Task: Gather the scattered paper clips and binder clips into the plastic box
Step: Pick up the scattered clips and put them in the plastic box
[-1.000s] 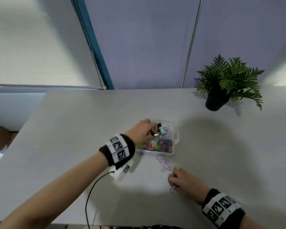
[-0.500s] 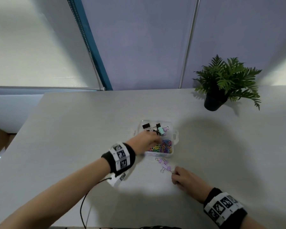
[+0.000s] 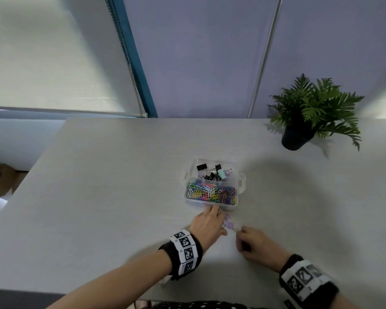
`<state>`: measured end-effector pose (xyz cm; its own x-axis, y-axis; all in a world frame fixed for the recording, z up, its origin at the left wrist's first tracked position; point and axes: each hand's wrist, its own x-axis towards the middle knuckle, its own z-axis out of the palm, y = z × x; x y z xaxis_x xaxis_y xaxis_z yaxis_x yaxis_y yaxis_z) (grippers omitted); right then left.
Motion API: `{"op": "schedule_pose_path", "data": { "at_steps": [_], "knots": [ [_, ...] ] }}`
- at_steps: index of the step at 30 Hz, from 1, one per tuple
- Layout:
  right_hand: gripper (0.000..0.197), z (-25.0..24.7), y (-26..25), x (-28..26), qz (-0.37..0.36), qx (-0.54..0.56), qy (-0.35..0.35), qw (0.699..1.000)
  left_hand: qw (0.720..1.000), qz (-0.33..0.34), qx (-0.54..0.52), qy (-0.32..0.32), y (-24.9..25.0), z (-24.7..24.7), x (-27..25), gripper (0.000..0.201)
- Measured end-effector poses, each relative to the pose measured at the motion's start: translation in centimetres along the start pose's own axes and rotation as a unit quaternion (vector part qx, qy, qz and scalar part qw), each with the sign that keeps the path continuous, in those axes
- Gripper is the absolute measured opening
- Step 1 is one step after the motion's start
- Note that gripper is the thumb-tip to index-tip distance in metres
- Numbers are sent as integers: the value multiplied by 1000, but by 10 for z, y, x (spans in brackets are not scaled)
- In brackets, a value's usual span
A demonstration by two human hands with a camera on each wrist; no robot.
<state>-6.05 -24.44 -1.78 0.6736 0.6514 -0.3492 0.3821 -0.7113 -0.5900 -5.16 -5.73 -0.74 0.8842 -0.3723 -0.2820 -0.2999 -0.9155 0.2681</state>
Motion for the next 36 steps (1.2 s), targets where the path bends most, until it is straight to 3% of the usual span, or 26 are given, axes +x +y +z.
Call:
{"op": "schedule_pose_path", "data": {
  "at_steps": [3,5,10,13,17,22,26,28,32,34,36],
  "knots": [
    [26,-28,-8,-1,17,137,18,990,1000,-5,-2,0,-2,1,-2,39],
    [26,-52,-12,6,26,206,45,977,1000,-5,-1,-2,-3,1,-4,35],
    [11,-117,-23,63,27,216,156,963,1000,-15,-14,-11,4,-6,-15,35],
    [15,-129,-24,104,48,207,196,957,1000,-21,-15,-18,5,-6,-17,26],
    [18,-118,-27,129,81,64,158,982,999,-16,-27,-19,-3,-5,-20,23],
    [14,-96,-47,88,-71,-44,177,981,999,-2,-49,-18,-21,-3,-29,24],
    [28,-62,-43,45,-73,-172,33,982,998,31,-43,-17,-17,-8,-34,20],
    [39,-41,-31,31,-64,-220,5,973,997,62,-39,-16,-10,-8,-33,23],
    [59,-12,-9,21,-62,-286,26,956,997,65,-39,-32,1,3,-28,42],
    [57,-7,-4,20,-64,-261,32,963,998,43,-26,-42,7,8,-25,55],
    [49,-4,-5,17,-61,-232,56,969,999,33,-14,-31,12,9,-21,55]
  ]
}}
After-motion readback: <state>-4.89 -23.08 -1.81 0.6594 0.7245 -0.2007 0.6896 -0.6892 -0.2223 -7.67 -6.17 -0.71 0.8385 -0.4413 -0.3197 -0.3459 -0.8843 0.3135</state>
